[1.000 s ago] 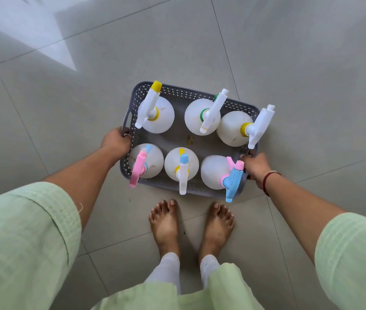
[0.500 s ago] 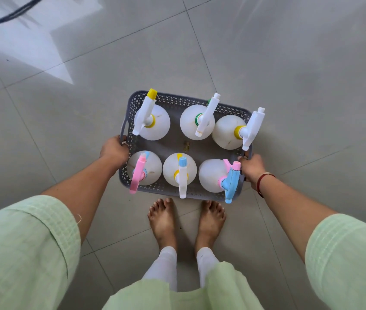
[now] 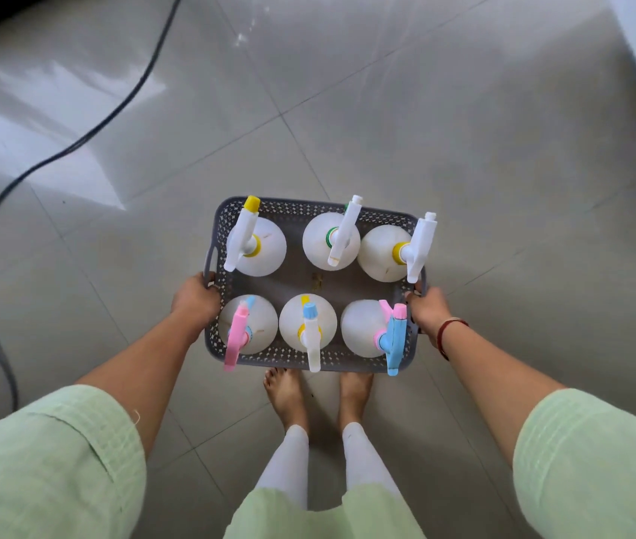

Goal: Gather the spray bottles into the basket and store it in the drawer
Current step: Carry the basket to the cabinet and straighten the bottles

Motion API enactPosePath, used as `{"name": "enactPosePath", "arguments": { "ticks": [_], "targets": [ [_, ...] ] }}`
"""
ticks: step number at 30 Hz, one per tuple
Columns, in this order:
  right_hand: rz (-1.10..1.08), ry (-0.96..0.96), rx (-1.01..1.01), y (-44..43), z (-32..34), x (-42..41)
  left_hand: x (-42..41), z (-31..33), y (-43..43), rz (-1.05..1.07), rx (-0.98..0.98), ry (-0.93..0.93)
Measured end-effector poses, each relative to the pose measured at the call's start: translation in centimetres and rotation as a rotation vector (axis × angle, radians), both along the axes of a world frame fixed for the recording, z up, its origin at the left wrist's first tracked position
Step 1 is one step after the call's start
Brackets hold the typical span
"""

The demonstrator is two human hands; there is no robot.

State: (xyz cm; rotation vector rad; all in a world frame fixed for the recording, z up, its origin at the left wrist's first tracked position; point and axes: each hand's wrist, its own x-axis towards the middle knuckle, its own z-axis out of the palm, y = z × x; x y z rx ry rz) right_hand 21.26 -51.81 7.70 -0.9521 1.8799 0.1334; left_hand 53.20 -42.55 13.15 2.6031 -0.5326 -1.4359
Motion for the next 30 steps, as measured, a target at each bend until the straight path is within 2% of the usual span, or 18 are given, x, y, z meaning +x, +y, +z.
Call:
{"name": "enactPosePath", "arguments": {
  "ticks": [10, 30],
  "targets": [
    [-0.065, -0.018, -0.004, -1.5, 11.3, -3.4, -2.2, 9.0, -4.3, -0.104, -0.042, 0.007],
    [-0.320, -0.046, -0.072, -13.6, 11.9, -19.4, -18.0, 10.5, -23.8, -0.341, -0.151, -0.065]
  ]
}}
